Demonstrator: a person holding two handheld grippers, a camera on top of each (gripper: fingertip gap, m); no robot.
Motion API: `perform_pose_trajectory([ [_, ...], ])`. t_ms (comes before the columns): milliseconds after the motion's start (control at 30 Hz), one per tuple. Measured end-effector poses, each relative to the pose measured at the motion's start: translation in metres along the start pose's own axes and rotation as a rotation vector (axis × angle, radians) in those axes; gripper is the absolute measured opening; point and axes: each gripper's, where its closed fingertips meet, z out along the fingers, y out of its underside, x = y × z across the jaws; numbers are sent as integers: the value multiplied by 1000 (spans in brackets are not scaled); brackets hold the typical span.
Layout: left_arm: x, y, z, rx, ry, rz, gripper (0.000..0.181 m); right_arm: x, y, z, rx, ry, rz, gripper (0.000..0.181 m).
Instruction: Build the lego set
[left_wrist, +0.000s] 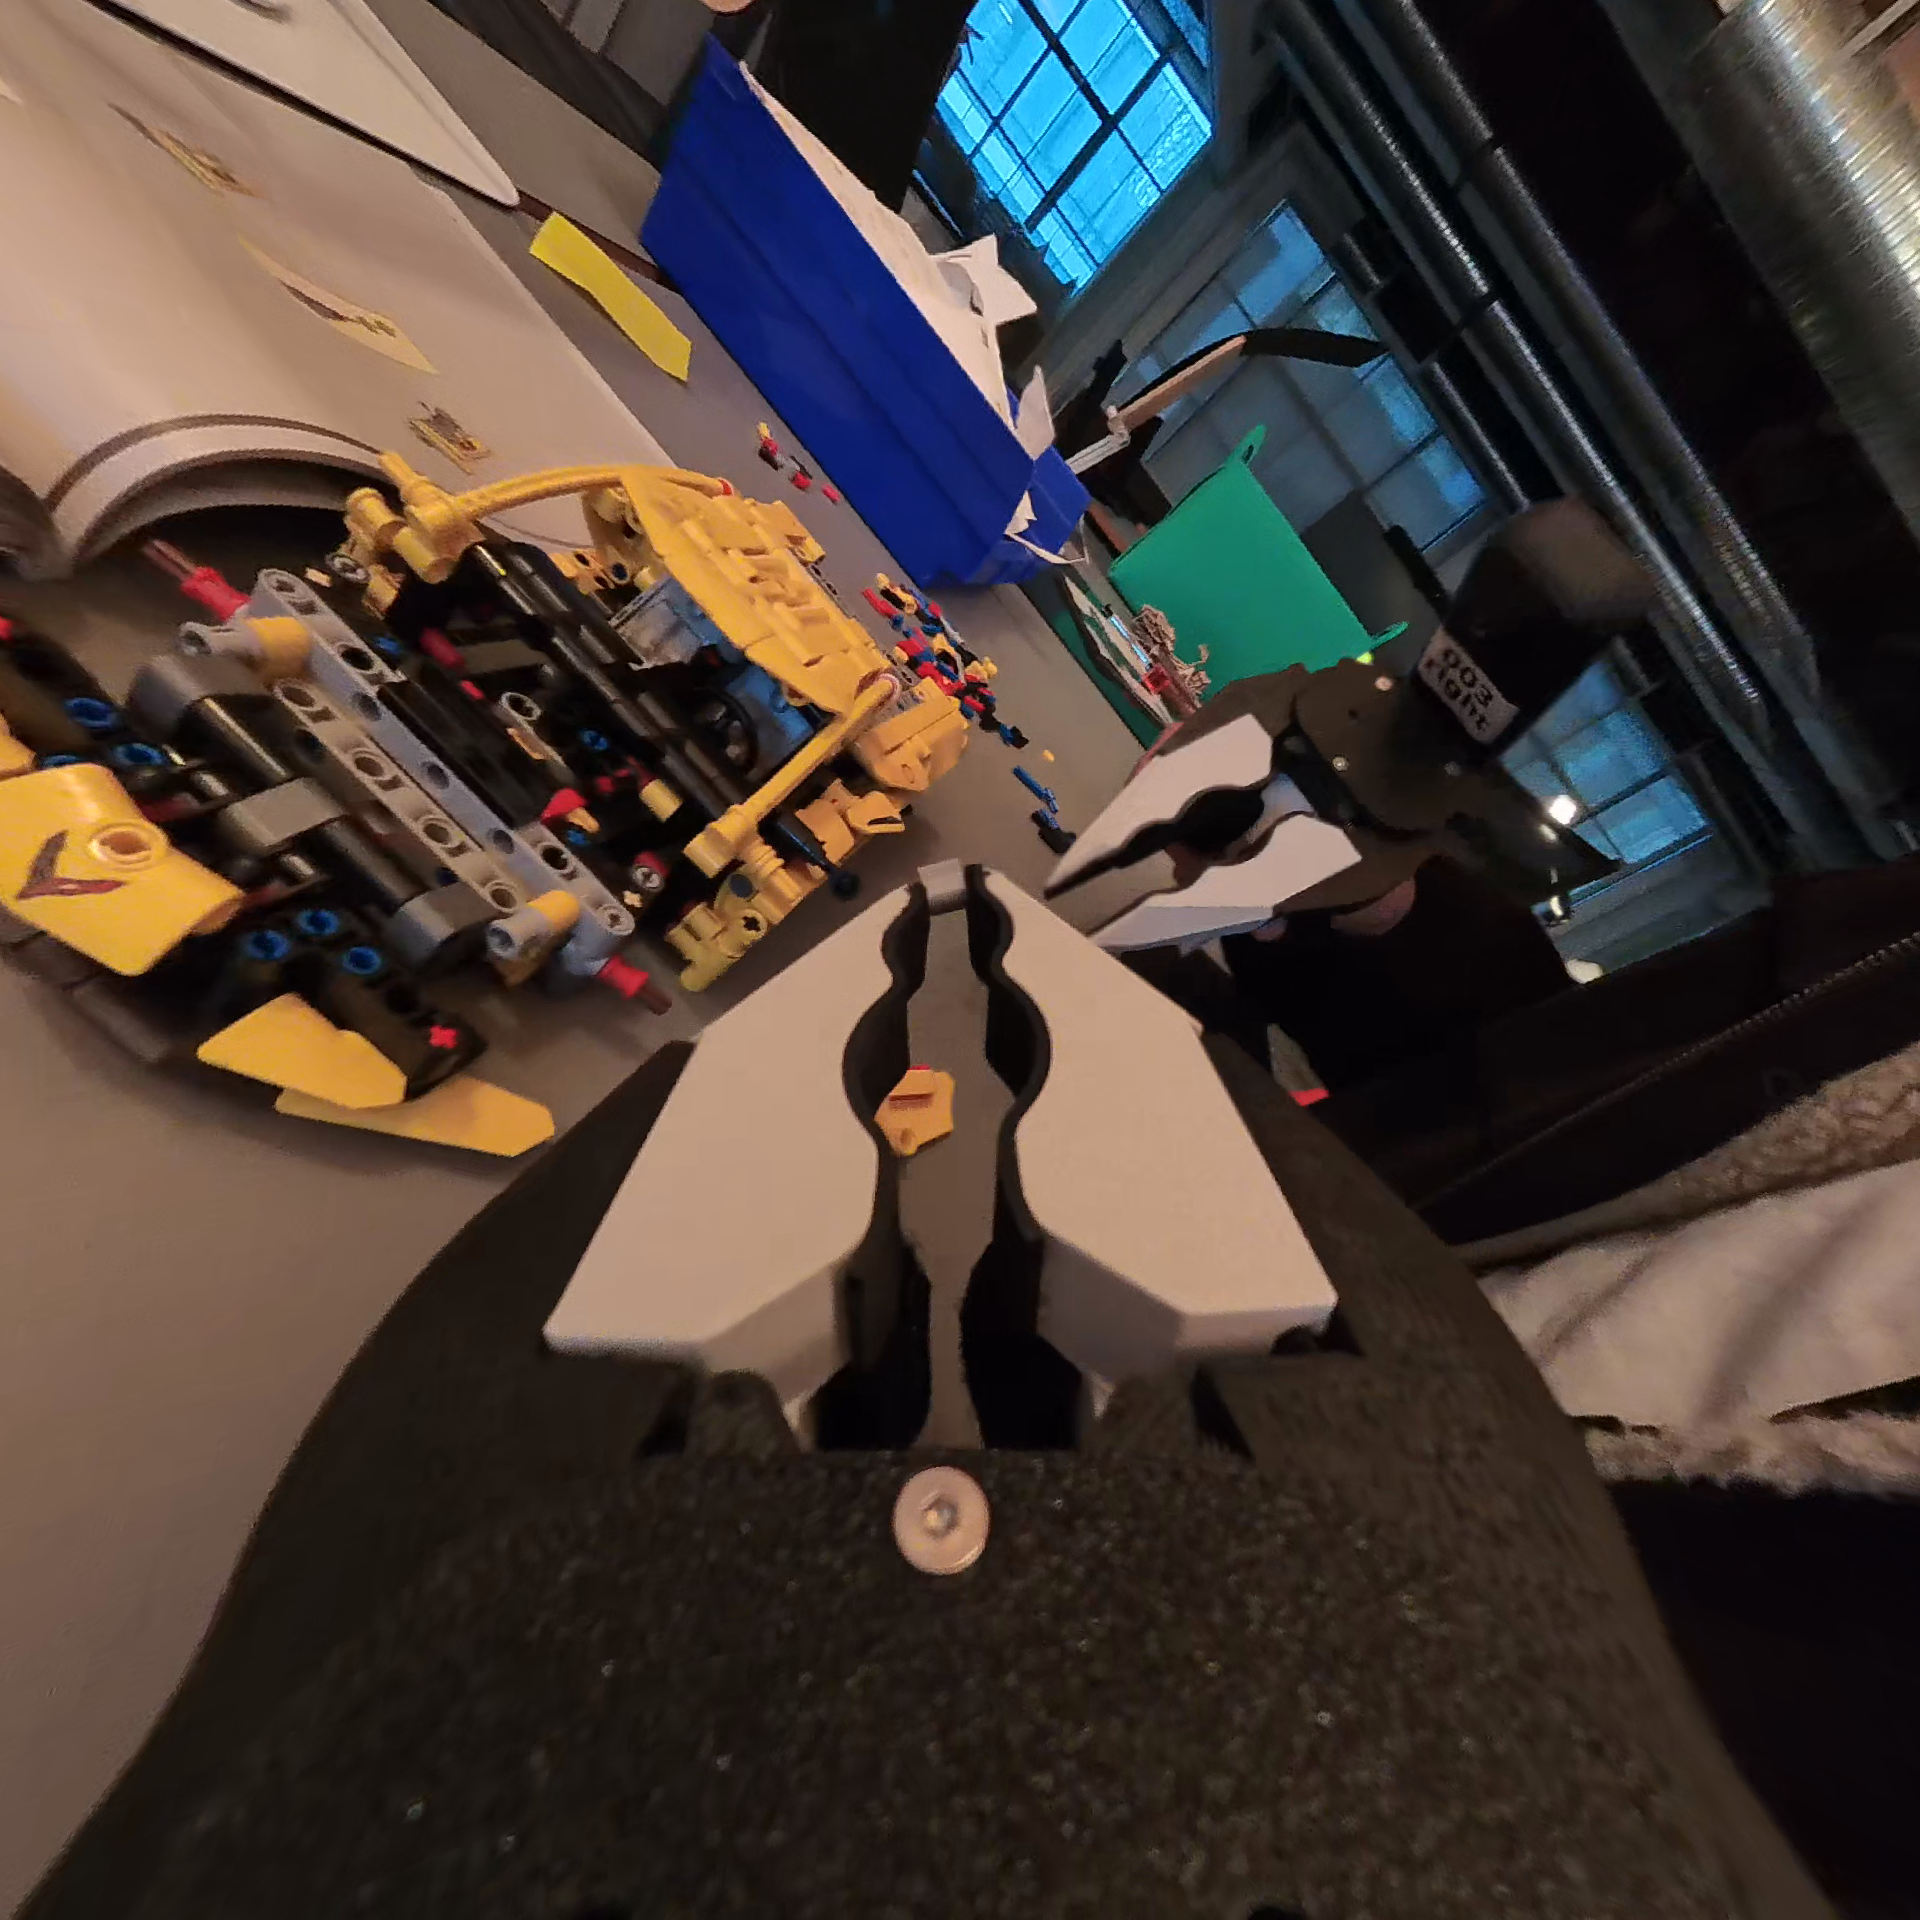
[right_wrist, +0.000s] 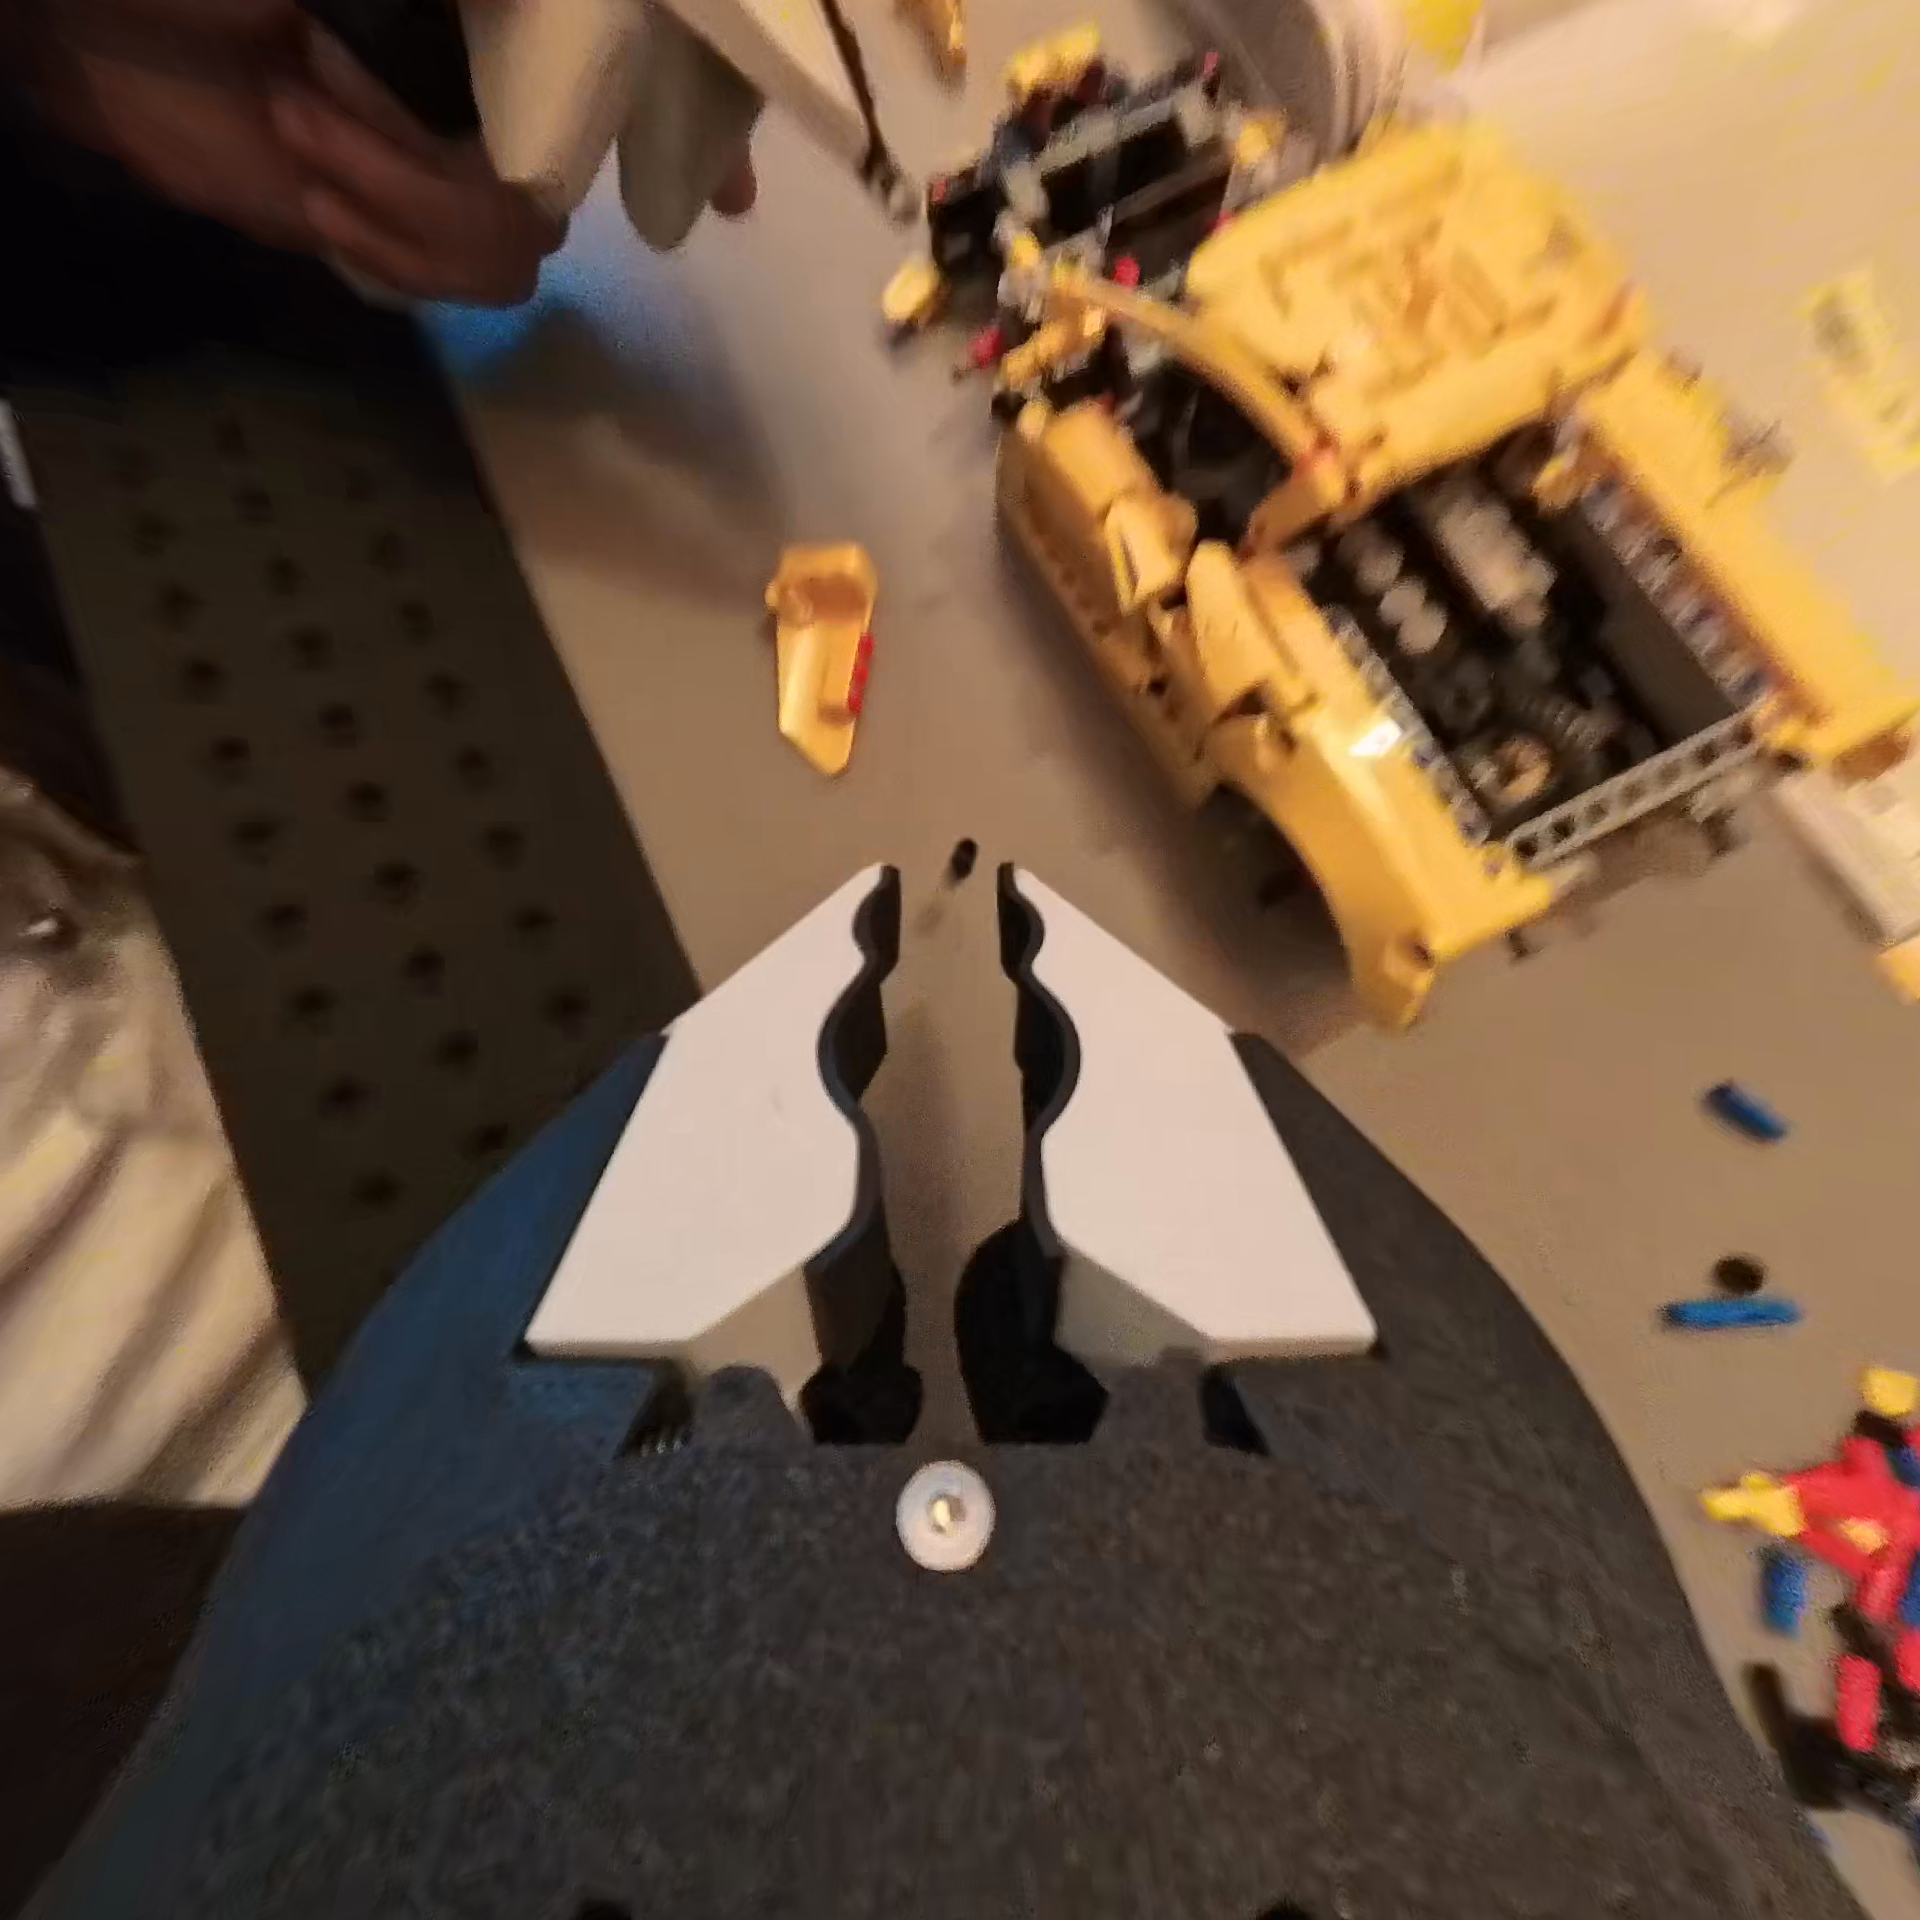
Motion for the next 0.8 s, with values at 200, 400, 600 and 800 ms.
perform_pose_trajectory([
  [200, 1, 11, 11, -70, 3, 13, 7, 4, 30, 13, -105, 29, -6, 20],
  [400, 0, 12, 11, -72, -3, 10, 7, 10, 34, 26, -113, 52, 13, 20],
  [600, 2, 14, 13, -84, 14, 8, 7, 14, 21, 29, -58, 63, -95, 19],
  [800, 5, 14, 13, -80, 31, 14, 7, 11, 22, 39, 4, -79, -178, 17],
])
